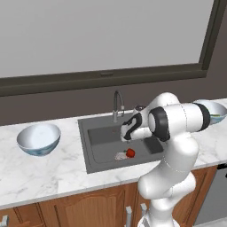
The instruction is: Pick the lemon wedges from the cabinet and place them in one bowl. Pick the bell pepper from the sink and place it in the other bowl.
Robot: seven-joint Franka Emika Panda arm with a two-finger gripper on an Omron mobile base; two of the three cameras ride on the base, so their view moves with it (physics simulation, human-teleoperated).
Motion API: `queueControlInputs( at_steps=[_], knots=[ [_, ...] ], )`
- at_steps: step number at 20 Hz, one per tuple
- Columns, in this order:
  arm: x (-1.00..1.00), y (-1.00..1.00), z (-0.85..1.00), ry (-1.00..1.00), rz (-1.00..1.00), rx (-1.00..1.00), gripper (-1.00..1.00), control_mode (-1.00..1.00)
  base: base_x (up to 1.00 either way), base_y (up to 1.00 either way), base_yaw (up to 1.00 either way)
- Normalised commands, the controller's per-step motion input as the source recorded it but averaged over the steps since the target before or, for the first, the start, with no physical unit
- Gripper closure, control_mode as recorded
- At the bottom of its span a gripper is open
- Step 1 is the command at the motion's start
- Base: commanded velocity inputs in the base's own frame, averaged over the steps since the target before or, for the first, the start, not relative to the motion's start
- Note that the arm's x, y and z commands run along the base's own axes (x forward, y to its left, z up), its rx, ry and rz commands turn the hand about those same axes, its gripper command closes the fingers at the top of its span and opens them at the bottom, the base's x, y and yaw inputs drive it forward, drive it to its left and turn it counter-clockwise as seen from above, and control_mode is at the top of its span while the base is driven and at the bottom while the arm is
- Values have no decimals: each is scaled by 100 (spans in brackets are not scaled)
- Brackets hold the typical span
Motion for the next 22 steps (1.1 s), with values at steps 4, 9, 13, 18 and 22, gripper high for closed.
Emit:
queueControlInputs(
  at_steps=[4,9,13,18,22],
  knots=[
    [32,0,-28,1,0,0,-100,-100,0,0,0],
    [29,0,-25,0,0,0,-100,-100,0,0,0],
    [0,0,-31,6,0,0,-100,-100,0,0,0],
    [2,2,-36,4,0,0,-100,-100,0,0,0],
    [6,1,-36,3,0,0,-100,-100,0,0,0]
  ],
)
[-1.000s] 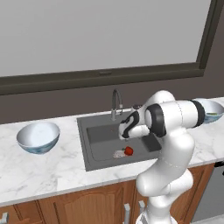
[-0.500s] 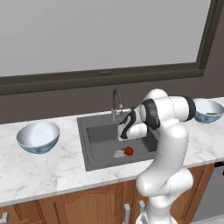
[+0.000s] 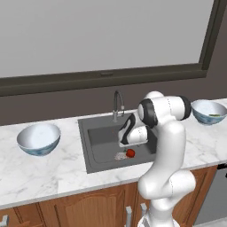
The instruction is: Pick the lemon wedges from the cabinet and place them in one bowl. Pick the bell pepper from the sink and place it in the other bowl.
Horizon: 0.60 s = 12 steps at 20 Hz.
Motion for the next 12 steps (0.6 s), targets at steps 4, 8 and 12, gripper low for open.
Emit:
queueControlInputs(
  at_steps=[4,8,12],
  knots=[
    [14,0,-35,5,0,0,-100,-100,0,0,0],
    [12,0,-31,5,0,0,-100,-100,0,0,0],
    [4,0,-33,6,0,0,-100,-100,0,0,0]
  ],
)
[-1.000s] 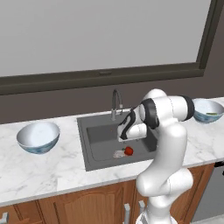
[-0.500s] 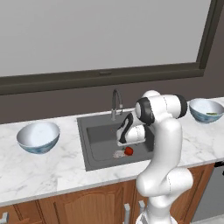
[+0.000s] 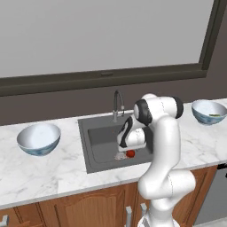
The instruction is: Pick the lemon wedges from the cabinet and place them in one bowl. Pick the bell pepper from the sink and place it in the other bowl.
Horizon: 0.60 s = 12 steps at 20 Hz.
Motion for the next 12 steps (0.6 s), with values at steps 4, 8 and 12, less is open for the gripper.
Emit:
queueControlInputs(
  at_steps=[4,8,12],
  knots=[
    [1,0,-34,5,0,0,-100,-100,0,0,0],
    [1,0,-21,2,0,0,-100,-100,0,0,0],
    [0,0,-5,0,0,0,-100,-100,0,0,0]
  ],
)
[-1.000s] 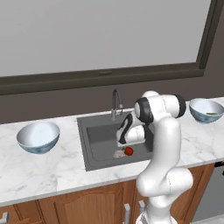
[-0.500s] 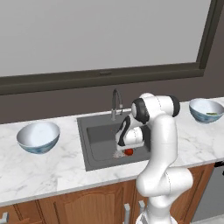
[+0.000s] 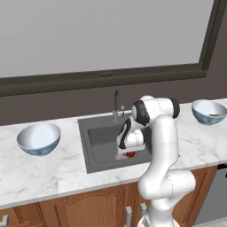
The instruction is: Pick the lemon wedges from the cabinet and place them in one bowl. Pick the bell pepper from the sink and place it in the other bowl.
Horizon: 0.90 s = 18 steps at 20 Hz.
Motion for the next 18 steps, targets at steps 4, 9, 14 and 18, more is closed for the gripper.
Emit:
queueControlInputs(
  at_steps=[4,9,14,18],
  knots=[
    [0,0,0,-1,0,0,100,-100,0,0,0],
    [0,0,0,0,0,0,100,-100,0,0,0],
    [-2,0,11,-1,0,0,100,-100,0,0,0],
    [0,0,30,-6,0,0,100,-100,0,0,0]
  ],
)
